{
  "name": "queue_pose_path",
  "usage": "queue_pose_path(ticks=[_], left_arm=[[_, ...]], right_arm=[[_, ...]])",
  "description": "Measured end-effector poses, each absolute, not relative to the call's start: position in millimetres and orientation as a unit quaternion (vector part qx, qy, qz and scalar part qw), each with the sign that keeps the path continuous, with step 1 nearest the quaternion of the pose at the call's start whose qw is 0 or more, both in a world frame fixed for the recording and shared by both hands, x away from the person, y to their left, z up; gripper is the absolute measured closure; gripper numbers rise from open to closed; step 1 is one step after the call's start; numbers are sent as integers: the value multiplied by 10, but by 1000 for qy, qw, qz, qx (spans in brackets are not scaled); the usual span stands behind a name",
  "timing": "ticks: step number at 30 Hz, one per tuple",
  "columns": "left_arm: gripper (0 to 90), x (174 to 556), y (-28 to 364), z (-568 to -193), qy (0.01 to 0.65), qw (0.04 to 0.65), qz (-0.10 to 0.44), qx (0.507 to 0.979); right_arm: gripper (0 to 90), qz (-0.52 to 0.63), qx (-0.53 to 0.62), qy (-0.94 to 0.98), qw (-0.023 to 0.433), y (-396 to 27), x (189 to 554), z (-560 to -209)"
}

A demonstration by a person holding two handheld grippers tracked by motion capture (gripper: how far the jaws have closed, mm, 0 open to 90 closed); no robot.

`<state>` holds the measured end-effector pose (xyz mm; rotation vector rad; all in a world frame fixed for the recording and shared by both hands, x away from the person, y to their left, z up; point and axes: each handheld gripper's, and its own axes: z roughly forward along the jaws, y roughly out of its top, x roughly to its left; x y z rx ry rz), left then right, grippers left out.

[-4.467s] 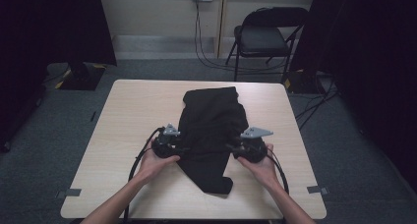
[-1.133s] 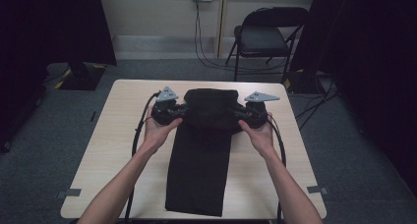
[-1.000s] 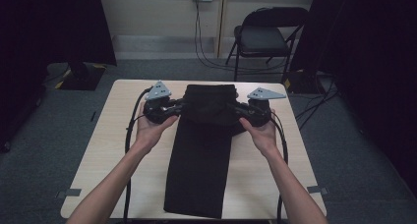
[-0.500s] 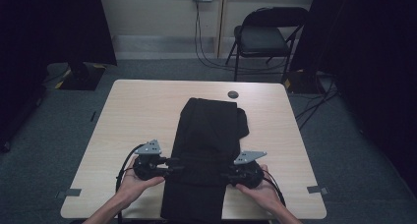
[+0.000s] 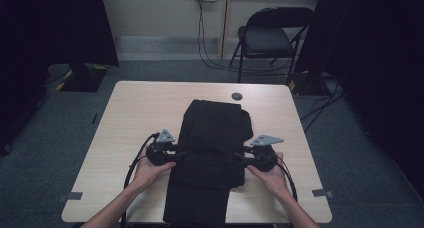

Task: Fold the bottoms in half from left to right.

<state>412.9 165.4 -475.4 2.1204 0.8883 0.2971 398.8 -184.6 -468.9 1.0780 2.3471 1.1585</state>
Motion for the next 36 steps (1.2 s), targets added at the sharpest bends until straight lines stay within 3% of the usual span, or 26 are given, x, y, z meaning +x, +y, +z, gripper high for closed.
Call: queue_pose_path(ticks=[4, 10, 15, 20, 23, 30, 36], left_arm=[[507, 4056, 1694, -4752, 337, 411, 89, 842], [434, 3842, 1845, -4644, 318, 466, 44, 825], [455, 3909, 1865, -4665, 373, 474, 45, 796], [452, 3790, 1592, -4671, 287, 433, 45, 853], [440, 3663, 1495, -4641, 233, 436, 9, 869], [427, 3700, 1511, -4701, 268, 413, 42, 869], [460, 3780, 1516, -4786, 280, 395, 78, 872]], right_arm=[[508, 363, 339, 850, 174, -1687, 3866, -4832], [450, 416, 309, 844, 140, -1764, 3535, -4640], [446, 425, 272, 855, 118, -1752, 3253, -4615], [457, 444, 287, 839, 127, -1751, 3293, -4562], [452, 443, 285, 841, 125, -1658, 3330, -4582], [428, 410, 199, 886, 87, -1295, 3135, -4703], [430, 374, 179, 905, 97, -1233, 3104, -4853]])
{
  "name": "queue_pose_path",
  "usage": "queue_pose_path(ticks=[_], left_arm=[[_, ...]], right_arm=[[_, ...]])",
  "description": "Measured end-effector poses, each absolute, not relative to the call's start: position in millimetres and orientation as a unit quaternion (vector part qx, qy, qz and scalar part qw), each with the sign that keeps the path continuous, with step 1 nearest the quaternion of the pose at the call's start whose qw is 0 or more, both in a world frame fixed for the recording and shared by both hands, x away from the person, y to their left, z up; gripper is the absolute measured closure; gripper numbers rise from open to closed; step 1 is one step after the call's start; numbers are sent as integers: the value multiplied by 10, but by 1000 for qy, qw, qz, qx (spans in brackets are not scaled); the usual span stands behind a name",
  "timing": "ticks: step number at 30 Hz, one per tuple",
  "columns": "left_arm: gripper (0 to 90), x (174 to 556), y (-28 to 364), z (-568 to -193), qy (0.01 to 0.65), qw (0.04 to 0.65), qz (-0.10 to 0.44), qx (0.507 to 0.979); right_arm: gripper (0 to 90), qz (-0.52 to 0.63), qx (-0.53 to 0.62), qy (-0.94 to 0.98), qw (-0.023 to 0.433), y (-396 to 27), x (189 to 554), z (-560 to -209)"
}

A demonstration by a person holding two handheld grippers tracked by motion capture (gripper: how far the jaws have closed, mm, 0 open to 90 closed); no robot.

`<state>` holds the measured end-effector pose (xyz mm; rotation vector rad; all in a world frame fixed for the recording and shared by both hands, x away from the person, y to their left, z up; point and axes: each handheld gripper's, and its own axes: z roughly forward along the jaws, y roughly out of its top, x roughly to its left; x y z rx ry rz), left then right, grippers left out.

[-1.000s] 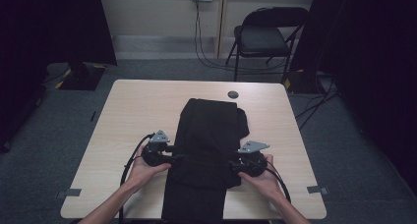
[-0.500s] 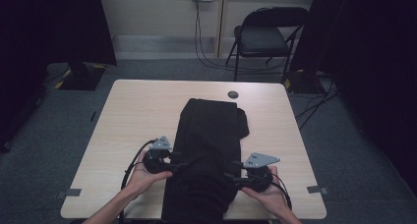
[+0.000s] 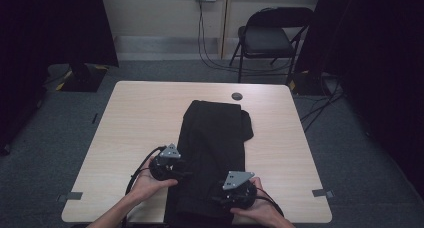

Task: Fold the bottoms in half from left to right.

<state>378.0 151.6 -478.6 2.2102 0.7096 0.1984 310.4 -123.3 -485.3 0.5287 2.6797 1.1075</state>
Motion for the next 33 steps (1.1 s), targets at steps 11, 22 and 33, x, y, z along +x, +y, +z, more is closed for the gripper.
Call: queue_pose_path(ticks=[11, 22, 33], left_arm=[[485, 3881, 1452, -4915, 286, 375, 89, 877], [521, 3572, 1505, -4825, 284, 371, 30, 884], [461, 3909, 1653, -4691, 328, 409, 104, 845]], right_arm=[[395, 419, 242, 866, 127, -1394, 3353, -4693], [354, 398, 330, 843, 149, -1372, 4079, -4720], [347, 380, 325, 855, 137, -986, 4457, -4966]])
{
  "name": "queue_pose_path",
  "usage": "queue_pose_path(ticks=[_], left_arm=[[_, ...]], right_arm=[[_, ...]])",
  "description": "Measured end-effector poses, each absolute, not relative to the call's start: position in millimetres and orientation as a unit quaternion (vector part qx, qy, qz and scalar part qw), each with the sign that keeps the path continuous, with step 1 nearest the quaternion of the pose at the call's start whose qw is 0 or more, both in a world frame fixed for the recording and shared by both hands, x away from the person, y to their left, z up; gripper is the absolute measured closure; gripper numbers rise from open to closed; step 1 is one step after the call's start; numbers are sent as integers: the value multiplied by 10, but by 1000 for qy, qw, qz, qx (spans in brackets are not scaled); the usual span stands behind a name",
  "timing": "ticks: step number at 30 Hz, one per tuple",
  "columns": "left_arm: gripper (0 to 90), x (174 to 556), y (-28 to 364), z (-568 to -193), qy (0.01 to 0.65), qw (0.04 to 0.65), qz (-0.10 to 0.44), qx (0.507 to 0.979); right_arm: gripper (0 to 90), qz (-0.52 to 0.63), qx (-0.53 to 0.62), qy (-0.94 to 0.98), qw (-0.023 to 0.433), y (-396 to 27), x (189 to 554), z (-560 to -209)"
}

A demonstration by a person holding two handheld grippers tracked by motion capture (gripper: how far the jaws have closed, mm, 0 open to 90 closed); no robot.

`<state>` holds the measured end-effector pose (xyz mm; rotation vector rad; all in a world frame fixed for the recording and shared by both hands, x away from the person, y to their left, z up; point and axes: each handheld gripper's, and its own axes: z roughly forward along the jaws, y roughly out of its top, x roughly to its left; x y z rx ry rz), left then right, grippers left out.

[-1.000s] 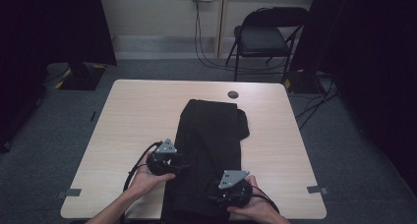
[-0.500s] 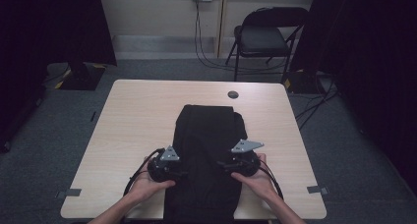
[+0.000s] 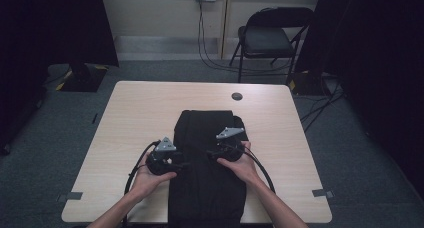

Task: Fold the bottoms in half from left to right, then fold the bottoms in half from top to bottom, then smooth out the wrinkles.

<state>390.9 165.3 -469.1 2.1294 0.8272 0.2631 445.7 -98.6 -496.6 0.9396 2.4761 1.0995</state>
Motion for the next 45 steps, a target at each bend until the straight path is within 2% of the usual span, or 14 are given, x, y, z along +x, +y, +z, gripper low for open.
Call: queue_pose_path(ticks=[6, 10, 12, 14, 18, 21, 22, 27, 33, 37, 41, 44, 45], left_arm=[[449, 4014, 1848, -4644, 358, 414, 123, 828], [435, 4105, 1881, -4597, 365, 415, 133, 822], [422, 4198, 1879, -4573, 358, 402, 140, 831], [420, 4261, 1875, -4564, 362, 408, 141, 826], [400, 4477, 1863, -4542, 391, 425, 144, 803], [397, 4606, 1830, -4606, 403, 427, 154, 794], [382, 4688, 1821, -4639, 407, 419, 144, 799], [346, 4863, 1796, -4640, 404, 395, 145, 812], [317, 4971, 1748, -4758, 412, 382, 139, 816], [331, 5004, 1739, -4839, 417, 374, 136, 817], [313, 5024, 1687, -4933, 417, 373, 118, 820], [308, 5002, 1669, -4957, 412, 373, 130, 821], [381, 4973, 1645, -4943, 411, 376, 124, 821]], right_arm=[[346, 382, 298, 864, 138, -982, 4260, -4983], [345, 375, 271, 879, 115, -971, 4020, -4951], [347, 375, 266, 882, 99, -991, 4023, -4913], [343, 382, 269, 878, 104, -1016, 4050, -4887], [296, 408, 327, 839, 153, -1247, 4502, -4708], [276, 409, 347, 829, 157, -1328, 4687, -4675], [274, 403, 359, 824, 171, -1373, 4817, -4656], [235, 384, 387, 823, 162, -1425, 5079, -4712], [222, 371, 405, 822, 154, -1442, 5206, -4850], [229, 354, 398, 827, 178, -1413, 5230, -4913], [235, 360, 397, 828, 162, -1384, 5253, -4989], [245, 367, 398, 826, 158, -1390, 5253, -5002], [335, 372, 390, 828, 155, -1386, 5231, -4998]])
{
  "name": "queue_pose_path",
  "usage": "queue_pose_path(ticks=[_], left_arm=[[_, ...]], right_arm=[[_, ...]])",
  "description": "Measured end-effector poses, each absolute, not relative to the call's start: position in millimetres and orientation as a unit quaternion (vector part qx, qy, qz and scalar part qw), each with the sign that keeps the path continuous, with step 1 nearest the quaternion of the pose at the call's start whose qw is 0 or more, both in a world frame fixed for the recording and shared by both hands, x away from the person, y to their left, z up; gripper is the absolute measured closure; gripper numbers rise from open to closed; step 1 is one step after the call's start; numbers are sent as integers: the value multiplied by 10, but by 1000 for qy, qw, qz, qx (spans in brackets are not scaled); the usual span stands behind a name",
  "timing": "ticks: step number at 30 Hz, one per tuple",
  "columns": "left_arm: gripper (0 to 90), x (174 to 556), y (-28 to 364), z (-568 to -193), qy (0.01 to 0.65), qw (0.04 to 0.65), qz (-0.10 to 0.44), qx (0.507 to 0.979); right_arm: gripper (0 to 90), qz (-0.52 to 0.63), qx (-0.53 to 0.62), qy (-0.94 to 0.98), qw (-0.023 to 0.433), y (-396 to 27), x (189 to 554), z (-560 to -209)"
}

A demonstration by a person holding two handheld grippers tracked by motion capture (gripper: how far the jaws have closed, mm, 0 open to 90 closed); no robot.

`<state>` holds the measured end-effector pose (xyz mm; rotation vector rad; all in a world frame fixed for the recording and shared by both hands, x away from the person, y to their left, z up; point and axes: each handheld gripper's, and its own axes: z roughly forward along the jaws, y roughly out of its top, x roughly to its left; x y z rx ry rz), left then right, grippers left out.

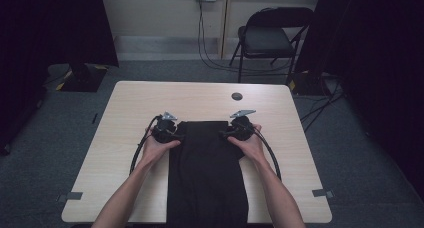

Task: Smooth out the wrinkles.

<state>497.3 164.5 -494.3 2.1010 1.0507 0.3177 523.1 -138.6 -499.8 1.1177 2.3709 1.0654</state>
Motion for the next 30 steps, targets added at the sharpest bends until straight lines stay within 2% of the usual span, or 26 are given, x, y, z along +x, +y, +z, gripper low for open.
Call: queue_pose_path(ticks=[3, 6, 8, 10, 12, 17, 20, 23, 25, 30], left_arm=[[544, 4912, 1593, -4942, 390, 377, 127, 830], [788, 4894, 1611, -4955, 395, 393, 118, 822], [843, 4901, 1647, -4956, 404, 407, 106, 812], [856, 4920, 1678, -4919, 406, 414, 105, 808], [859, 4960, 1724, -4825, 411, 427, 108, 798], [862, 5095, 1727, -4506, 412, 450, 131, 782], [862, 5167, 1719, -4272, 397, 479, 135, 771], [864, 5191, 1693, -4121, 392, 482, 152, 769], [865, 5246, 1661, -3818, 383, 498, 176, 758], [864, 5262, 1622, -3375, 352, 516, 206, 753]], right_arm=[[500, 382, 380, 830, 146, -1373, 5183, -4990], [657, 392, 381, 827, 132, -1377, 5152, -4987], [759, 393, 383, 827, 123, -1378, 5138, -4978], [831, 401, 384, 823, 121, -1386, 5128, -4945], [849, 416, 387, 814, 120, -1410, 5141, -4873], [857, 436, 389, 799, 141, -1407, 5233, -4582], [858, 462, 392, 779, 162, -1408, 5310, -4301], [859, 490, 391, 758, 182, -1436, 5342, -4044], [860, 502, 390, 747, 195, -1473, 5361, -3864], [860, 532, 392, 719, 215, -1632, 5427, -3426]])
